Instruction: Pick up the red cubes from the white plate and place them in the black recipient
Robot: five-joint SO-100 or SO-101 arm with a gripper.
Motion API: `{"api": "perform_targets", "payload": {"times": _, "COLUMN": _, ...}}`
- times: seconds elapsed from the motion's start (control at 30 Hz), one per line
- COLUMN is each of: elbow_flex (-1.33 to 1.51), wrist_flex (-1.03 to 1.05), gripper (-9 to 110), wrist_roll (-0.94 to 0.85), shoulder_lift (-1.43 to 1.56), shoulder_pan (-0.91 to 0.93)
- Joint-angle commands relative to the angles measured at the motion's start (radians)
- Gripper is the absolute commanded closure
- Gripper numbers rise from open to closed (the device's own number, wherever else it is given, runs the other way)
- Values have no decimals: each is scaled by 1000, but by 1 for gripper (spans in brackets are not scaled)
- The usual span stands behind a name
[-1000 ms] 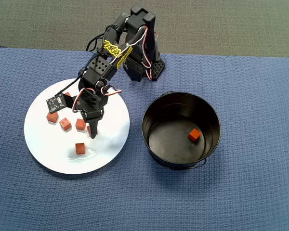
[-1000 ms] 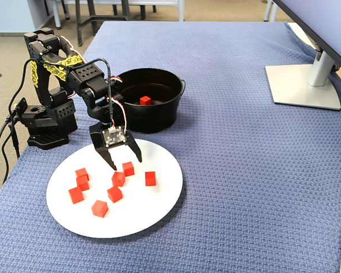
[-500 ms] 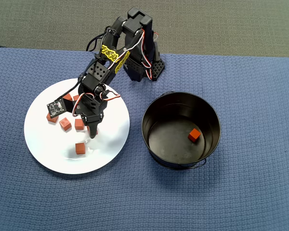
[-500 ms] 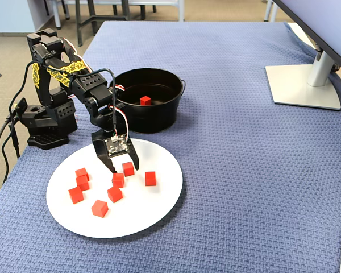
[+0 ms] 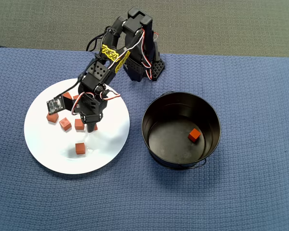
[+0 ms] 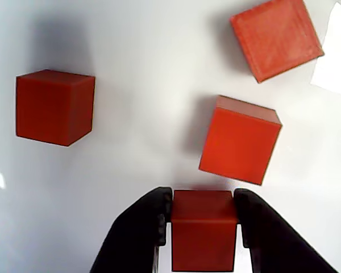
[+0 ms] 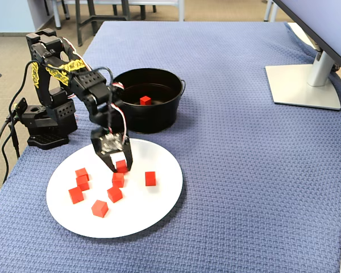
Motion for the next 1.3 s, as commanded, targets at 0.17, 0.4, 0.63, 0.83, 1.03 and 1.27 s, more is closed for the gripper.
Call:
{"api": "perform_targets", "payload": {"times": 0.17, "elbow_flex": -184, "wrist_flex": 333, "gripper": 101, "wrist_roll": 295, "shoulder_lift": 420, "shoulder_pan": -110}}
{"api": "perform_targets", "payload": {"times": 0.4, "elbow_flex": -270, "wrist_flex": 445, "gripper": 102, "wrist_roll": 557, "shoulder_lift": 606, "shoulder_pan": -479}}
{"api": "perform_targets", "payload": {"times": 0.63, "elbow_flex": -341, "wrist_flex": 463, "gripper": 93, "wrist_roll": 785, "shoulder_lift": 465, "shoulder_pan": -922}}
{"api": "perform_targets", "payload": {"times": 0.83, "elbow_flex": -351, "wrist_flex": 503, "gripper": 59, "wrist_roll": 664, "shoulder_lift": 353, "shoulder_pan": -908}}
{"api": "perform_targets", "payload": {"times": 1.03, "elbow_flex": -337, "wrist_flex": 508, "gripper": 62, "wrist_roll": 314, "shoulder_lift": 393, "shoulder_pan": -442}}
{"api": "perform_targets", "payload": {"times": 1.27, "elbow_flex": -304, "wrist_flex": 302, "gripper": 66, "wrist_roll": 55, "shoulder_lift": 169, "shoulder_pan": -34}}
